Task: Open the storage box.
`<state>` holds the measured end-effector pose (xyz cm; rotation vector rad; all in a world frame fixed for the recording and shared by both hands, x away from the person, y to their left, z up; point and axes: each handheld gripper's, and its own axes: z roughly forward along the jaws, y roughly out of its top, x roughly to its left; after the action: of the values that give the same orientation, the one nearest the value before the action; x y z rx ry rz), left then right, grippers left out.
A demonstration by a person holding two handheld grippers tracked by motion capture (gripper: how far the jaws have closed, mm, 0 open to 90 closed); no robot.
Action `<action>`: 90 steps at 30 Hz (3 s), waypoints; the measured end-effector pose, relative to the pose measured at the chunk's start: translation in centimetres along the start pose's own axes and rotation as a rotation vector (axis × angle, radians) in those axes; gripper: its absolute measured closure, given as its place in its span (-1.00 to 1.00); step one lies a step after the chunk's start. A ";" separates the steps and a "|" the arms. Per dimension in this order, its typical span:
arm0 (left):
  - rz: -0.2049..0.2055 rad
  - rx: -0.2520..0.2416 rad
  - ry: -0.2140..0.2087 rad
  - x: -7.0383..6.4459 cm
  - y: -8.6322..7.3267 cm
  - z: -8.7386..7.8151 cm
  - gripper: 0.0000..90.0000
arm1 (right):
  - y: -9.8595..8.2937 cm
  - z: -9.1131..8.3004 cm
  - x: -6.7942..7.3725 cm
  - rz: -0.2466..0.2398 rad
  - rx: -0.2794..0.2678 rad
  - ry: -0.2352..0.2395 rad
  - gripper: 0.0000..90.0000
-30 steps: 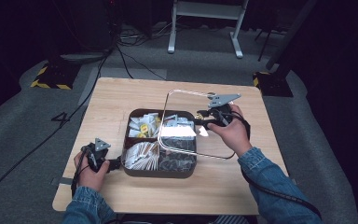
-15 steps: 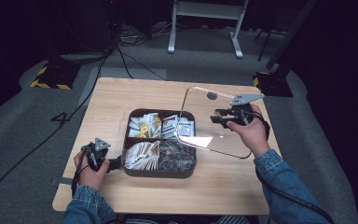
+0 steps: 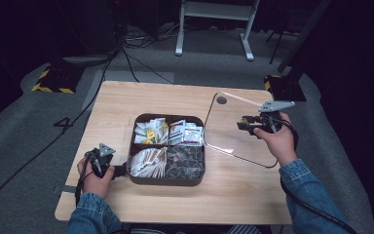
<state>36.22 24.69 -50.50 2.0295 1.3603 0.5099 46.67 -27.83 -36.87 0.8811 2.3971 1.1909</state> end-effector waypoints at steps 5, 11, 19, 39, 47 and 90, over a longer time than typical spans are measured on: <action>0.000 0.000 0.000 0.0 0.0 0.0 -0.67 | -1.0 -0.2 -1.1 0.017 0.016 -0.022 0.31; -0.001 0.000 0.000 0.0 0.0 0.0 -0.67 | -2.1 -0.1 -2.2 0.041 0.036 -0.045 0.31; 0.000 0.000 0.000 0.0 0.0 0.0 -0.67 | -3.4 1.4 -3.9 0.079 0.055 -0.055 0.31; -0.001 0.000 0.000 0.0 0.0 0.0 -0.67 | -7.0 5.0 -4.9 0.083 0.139 -0.072 0.31; -0.001 0.000 0.000 0.0 0.0 0.0 -0.67 | -8.3 5.8 -4.9 0.095 0.162 -0.079 0.31; 0.007 0.001 -0.013 0.3 0.2 0.2 -0.69 | -5.9 4.5 -2.3 0.149 -0.003 -0.059 -0.02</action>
<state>36.57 24.82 -50.50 2.0356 1.3464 0.4989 48.52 -29.40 -44.25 1.0950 2.3162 1.2037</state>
